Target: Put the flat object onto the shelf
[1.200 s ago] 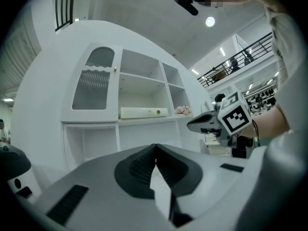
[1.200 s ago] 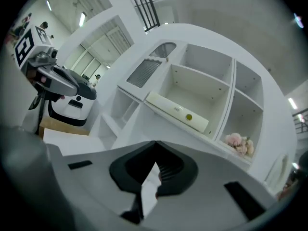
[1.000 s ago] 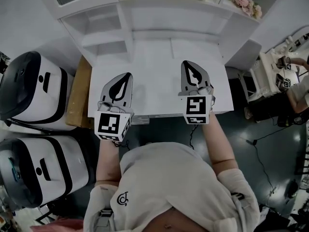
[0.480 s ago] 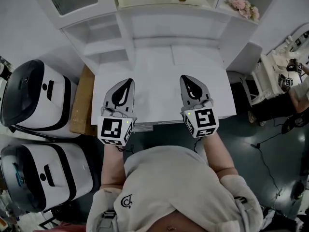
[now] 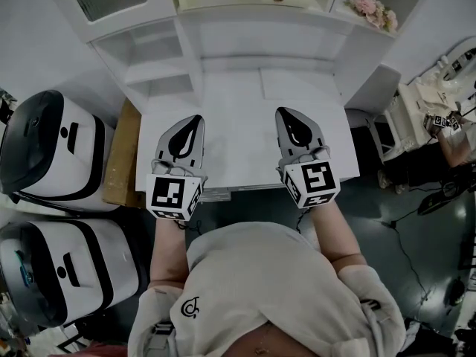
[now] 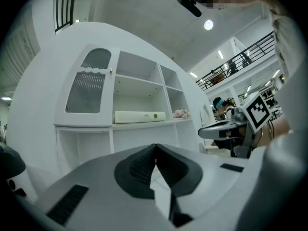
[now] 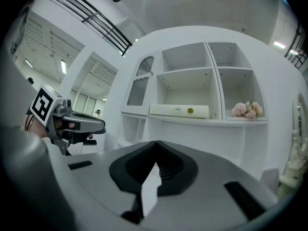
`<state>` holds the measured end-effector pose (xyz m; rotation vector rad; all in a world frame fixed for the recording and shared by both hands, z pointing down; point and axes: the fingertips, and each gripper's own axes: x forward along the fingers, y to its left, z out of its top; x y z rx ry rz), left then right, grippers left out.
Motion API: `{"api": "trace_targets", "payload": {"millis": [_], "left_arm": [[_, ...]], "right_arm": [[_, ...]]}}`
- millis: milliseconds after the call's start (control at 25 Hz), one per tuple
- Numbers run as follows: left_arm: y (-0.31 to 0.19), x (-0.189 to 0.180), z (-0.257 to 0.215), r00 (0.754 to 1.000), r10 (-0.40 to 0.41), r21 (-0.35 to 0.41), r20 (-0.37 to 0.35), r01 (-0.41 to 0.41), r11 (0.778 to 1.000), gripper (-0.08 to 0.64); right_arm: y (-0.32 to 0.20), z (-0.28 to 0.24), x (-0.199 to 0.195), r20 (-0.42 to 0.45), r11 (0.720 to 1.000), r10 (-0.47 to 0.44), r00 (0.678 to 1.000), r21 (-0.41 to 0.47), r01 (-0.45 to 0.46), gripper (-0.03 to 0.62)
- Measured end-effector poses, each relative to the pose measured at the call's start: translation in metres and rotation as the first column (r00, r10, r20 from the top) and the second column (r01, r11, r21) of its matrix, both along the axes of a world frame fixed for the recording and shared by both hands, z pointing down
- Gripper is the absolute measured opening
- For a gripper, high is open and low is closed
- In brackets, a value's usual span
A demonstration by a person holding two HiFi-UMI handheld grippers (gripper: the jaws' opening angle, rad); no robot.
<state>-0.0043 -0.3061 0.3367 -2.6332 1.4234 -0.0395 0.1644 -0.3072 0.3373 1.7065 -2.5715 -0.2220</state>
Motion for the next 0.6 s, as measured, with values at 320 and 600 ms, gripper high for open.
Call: {"api": "trace_targets", "payload": {"millis": [320,600], "left_arm": [[-0.0022,0.0027,-0.0032,1.0,-0.001,0.002,-0.007,0.001,1.0,0.012],[-0.0024,0.0087,-0.0063,1.0,0.009,0.007,-0.026,-0.009,1.0,0.012]], "right_arm": [[-0.0006,-0.0039,0.0021,-0.007,0.999,-0.03,1.0,0.012,0.03,0.003],[-0.0013,0.0014,0.0001,-0.008,0.999,-0.052,0.999,-0.003,0.052,0.005]]}}
